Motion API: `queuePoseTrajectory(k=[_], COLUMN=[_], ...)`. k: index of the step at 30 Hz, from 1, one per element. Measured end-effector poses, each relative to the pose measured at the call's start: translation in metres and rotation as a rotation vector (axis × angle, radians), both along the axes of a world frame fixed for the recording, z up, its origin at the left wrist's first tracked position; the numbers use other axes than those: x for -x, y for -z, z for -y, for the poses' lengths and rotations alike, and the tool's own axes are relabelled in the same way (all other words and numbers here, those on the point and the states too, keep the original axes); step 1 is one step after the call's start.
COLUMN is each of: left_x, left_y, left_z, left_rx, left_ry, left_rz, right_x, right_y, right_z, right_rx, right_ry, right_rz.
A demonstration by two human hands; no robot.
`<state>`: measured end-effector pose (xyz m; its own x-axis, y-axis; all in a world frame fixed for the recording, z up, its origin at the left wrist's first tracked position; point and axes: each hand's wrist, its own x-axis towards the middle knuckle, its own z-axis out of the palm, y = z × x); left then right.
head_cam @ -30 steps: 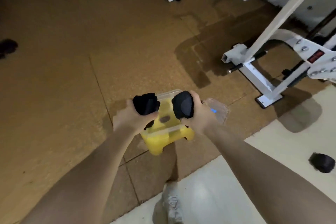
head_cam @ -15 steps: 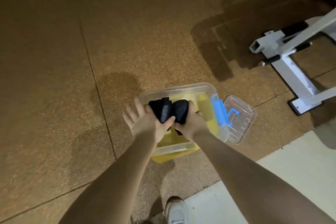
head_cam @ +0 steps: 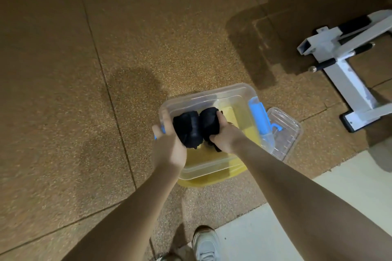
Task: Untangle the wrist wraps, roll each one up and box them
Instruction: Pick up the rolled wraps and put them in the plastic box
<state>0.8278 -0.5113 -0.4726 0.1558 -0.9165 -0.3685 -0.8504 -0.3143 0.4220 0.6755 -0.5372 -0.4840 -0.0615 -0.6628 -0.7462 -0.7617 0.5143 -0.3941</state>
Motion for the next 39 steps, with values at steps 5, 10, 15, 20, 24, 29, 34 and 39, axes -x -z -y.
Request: queuePoseTrajectory(k=[5, 10, 15, 20, 24, 29, 34, 39], left_x=[-0.001, 0.035, 0.113, 0.225, 0.315, 0.447, 0.591, 0.718], left_y=[-0.036, -0.101, -0.164, -0.202, -0.214, -0.200, -0.179, -0.158], left_z=[0.004, 0.015, -0.014, -0.081, -0.158, -0.267, -0.379, -0.468], left_rx=[0.003, 0.056, 0.168, 0.116, 0.172, 0.151, 0.169, 0.090], left_ry=[0.135, 0.416, 0.608, 0.902, 1.090, 1.135, 1.259, 1.305], left_rz=[0.254, 0.258, 0.043, -0.116, -0.228, -0.303, -0.283, -0.292], right_x=[0.000, 0.038, 0.105, 0.213, 0.312, 0.438, 0.560, 0.656], right_y=[-0.046, -0.123, -0.200, -0.247, -0.256, -0.239, -0.224, -0.202], right_z=[-0.012, -0.035, -0.104, -0.202, -0.307, -0.447, -0.572, -0.668], right_rx=[0.195, 0.345, 0.406, 0.417, 0.369, 0.291, 0.227, 0.143], right_ry=[-0.043, -0.012, 0.143, 0.335, 0.533, 0.717, 0.834, 0.863], right_rz=[-0.074, -0.071, -0.153, -0.264, -0.356, -0.413, -0.410, -0.412])
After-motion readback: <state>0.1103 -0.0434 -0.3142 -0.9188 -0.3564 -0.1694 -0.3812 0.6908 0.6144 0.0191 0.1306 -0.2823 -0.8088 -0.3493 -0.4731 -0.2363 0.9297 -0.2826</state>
